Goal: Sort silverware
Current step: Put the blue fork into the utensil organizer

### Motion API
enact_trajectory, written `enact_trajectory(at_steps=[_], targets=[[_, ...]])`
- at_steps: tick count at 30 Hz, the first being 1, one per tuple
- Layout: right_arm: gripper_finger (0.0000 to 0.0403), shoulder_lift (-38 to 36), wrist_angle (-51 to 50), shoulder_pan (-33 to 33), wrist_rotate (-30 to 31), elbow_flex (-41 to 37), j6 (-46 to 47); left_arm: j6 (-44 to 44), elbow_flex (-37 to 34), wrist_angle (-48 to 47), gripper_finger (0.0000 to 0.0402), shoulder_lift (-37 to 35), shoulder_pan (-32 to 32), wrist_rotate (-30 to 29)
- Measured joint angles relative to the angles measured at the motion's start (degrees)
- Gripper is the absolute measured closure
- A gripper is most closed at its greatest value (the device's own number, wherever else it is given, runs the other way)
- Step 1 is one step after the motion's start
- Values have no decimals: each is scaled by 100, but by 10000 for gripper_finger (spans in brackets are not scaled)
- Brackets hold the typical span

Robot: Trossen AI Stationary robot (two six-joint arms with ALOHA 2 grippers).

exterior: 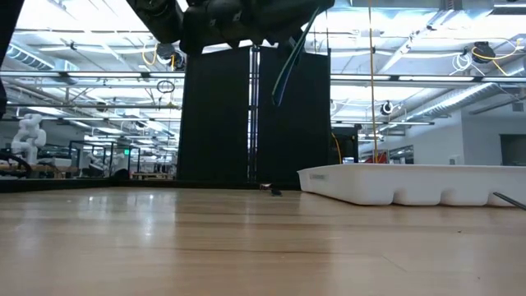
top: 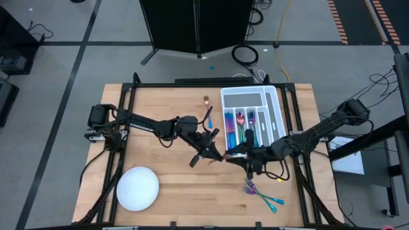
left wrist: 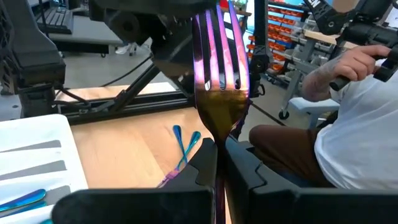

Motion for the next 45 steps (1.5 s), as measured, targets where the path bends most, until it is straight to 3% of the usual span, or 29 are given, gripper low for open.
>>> enact_trajectory(at_steps=[4,10,15,21,25,30,34,39,45], targets=[[296,-2,54,-57,-141,0,88,2,0,0,391,0,0,0],[393,-4,-20,-145,-456,22,441,-11,0,-13,391,0,-9,-96],[401,-31,-13,-148,-345,22,1208,-2,0,1,391,0,4,-192],[402,-176,-176,-143,711,22,2782,7,0,22,391,-2,160,-253],[402,-281,-382,-137,1039,22,3308,25,7,-43,391,-7,276,-321],[402,-318,-628,-139,1547,22,3627,171,9,-297,391,-13,352,-753],[402,-328,-805,-149,1608,22,3792,367,20,-617,393,-28,326,-1373],[401,-328,-819,-198,1649,22,3869,506,20,-619,399,-28,327,-1659],[345,-354,-808,-173,1518,32,3824,503,-4,-599,401,-7,341,-1836]])
